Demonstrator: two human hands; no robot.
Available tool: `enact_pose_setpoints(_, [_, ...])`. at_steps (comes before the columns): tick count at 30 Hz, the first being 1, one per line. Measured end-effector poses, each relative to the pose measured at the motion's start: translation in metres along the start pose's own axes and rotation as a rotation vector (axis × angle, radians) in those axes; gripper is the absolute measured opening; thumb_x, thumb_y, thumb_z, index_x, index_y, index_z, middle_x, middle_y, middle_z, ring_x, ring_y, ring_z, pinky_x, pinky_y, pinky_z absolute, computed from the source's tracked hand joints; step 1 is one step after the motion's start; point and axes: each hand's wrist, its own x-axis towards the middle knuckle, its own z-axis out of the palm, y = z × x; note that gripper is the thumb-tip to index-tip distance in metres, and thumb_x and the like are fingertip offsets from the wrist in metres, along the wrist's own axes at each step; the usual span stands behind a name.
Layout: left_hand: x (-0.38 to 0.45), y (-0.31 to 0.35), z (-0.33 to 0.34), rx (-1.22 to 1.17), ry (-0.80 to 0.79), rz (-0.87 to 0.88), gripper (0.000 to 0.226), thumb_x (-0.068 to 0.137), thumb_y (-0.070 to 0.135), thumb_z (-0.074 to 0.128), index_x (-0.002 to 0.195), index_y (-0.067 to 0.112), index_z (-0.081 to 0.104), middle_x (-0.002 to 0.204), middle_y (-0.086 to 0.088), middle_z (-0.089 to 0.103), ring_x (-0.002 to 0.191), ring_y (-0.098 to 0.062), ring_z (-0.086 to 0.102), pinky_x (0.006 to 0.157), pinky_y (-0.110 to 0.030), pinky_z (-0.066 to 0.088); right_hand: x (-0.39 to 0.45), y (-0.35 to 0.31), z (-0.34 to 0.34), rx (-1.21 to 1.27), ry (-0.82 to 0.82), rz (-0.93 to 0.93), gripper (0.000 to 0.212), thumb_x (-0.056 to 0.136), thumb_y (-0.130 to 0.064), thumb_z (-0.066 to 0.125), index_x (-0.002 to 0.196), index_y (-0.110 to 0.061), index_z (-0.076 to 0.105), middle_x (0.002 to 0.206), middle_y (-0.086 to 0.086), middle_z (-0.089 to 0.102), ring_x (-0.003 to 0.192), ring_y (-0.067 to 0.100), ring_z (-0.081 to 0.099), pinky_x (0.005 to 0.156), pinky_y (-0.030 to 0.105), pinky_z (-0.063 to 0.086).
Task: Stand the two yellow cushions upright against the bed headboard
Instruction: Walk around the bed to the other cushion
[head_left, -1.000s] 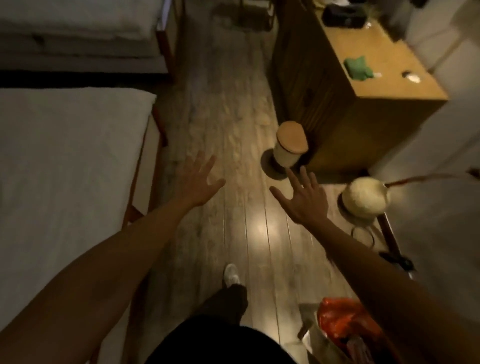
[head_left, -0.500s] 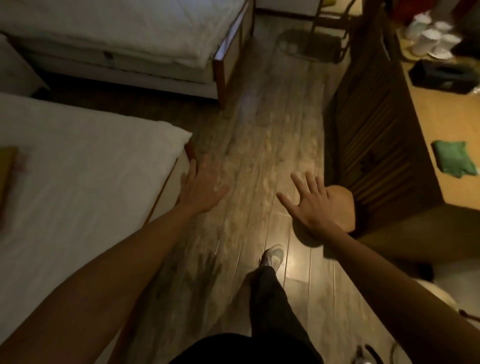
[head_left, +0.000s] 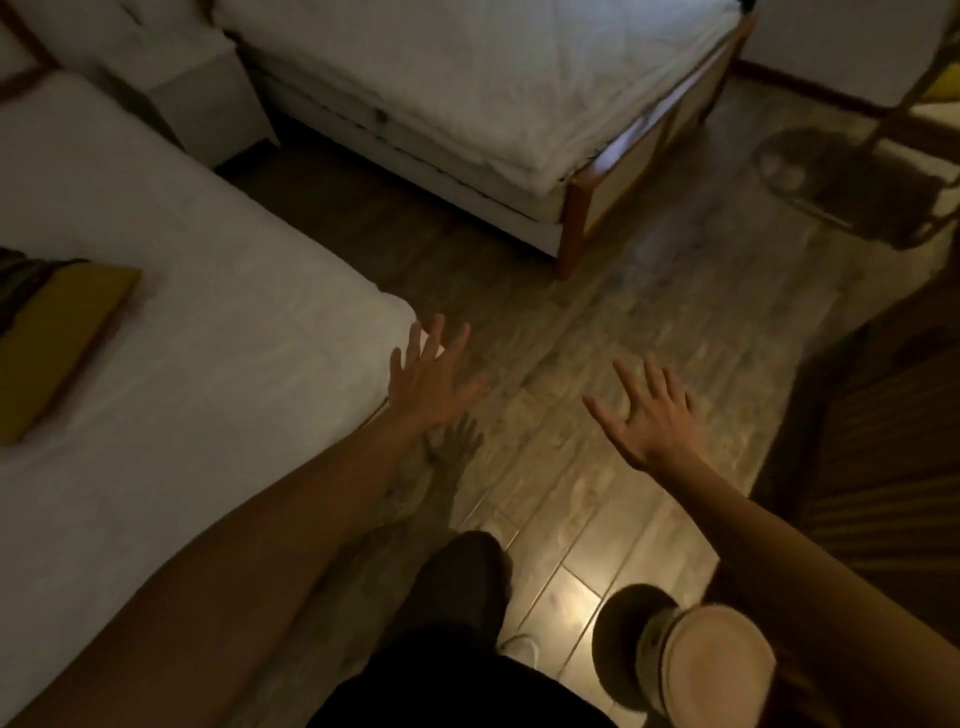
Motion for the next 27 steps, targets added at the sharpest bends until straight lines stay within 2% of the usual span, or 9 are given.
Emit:
enact_pose_setpoints(7, [0.148, -0.012, -0.001, -0.023, 0.041, -0.180, 0.081, 0.088, 0.076, 0.026, 0.157, 0.041, -0.001, 0.168, -0.002, -0.010, 0.154, -0.031, -0.009, 0.120, -0.057, 0.001, 0.197, -0.009, -0.036, -0.082, -0.050, -0.172, 0.089, 0.090, -0.087, 0.012, 0.166, -0.041, 0.005, 0.176, 0.005, -0.001, 0.162, 0.030, 0.001, 0.129, 0.056, 0.010])
enact_pose_setpoints(10, [0.210, -0.018, -0.017, -0.065, 0.037, -0.274, 0.079, 0.091, 0.073, 0.028, 0.156, 0.042, -0.003, 0.168, -0.002, -0.012, 0.153, -0.032, -0.011, 0.121, -0.058, 0.003, 0.274, -0.016, -0.063, -0.065, -0.086, -0.191, 0.091, 0.087, -0.090, 0.014, 0.165, -0.043, 0.008, 0.177, 0.004, 0.001, 0.162, 0.029, 0.003, 0.128, 0.057, 0.013])
enact_pose_setpoints(15, [0.301, -0.018, -0.050, -0.125, 0.068, -0.383, 0.080, 0.090, 0.072, 0.030, 0.156, 0.043, -0.002, 0.168, -0.001, -0.013, 0.153, -0.032, -0.013, 0.120, -0.058, 0.000, 0.398, -0.044, -0.111, -0.045, -0.069, -0.329, 0.091, 0.085, -0.093, 0.014, 0.164, -0.046, 0.006, 0.177, 0.002, 0.001, 0.162, 0.028, 0.002, 0.126, 0.058, 0.012])
enact_pose_setpoints(19, [0.366, -0.031, -0.075, -0.163, 0.110, -0.450, 0.082, 0.088, 0.075, 0.030, 0.156, 0.043, -0.002, 0.168, -0.002, -0.010, 0.153, -0.033, -0.010, 0.119, -0.058, 0.002, 0.491, -0.085, -0.129, -0.067, -0.079, -0.420, 0.089, 0.089, -0.089, 0.020, 0.165, -0.043, 0.007, 0.177, 0.005, 0.004, 0.162, 0.031, 0.004, 0.127, 0.057, 0.015])
enact_pose_setpoints(27, [0.493, -0.103, -0.111, -0.225, 0.190, -0.746, 0.082, 0.089, 0.073, 0.032, 0.155, 0.044, -0.006, 0.168, 0.001, -0.014, 0.153, -0.031, -0.010, 0.120, -0.057, 0.000, 0.694, -0.207, -0.131, -0.118, -0.166, -0.652, 0.091, 0.089, -0.089, 0.022, 0.165, -0.042, 0.006, 0.177, 0.003, 0.004, 0.161, 0.030, 0.010, 0.127, 0.055, 0.018])
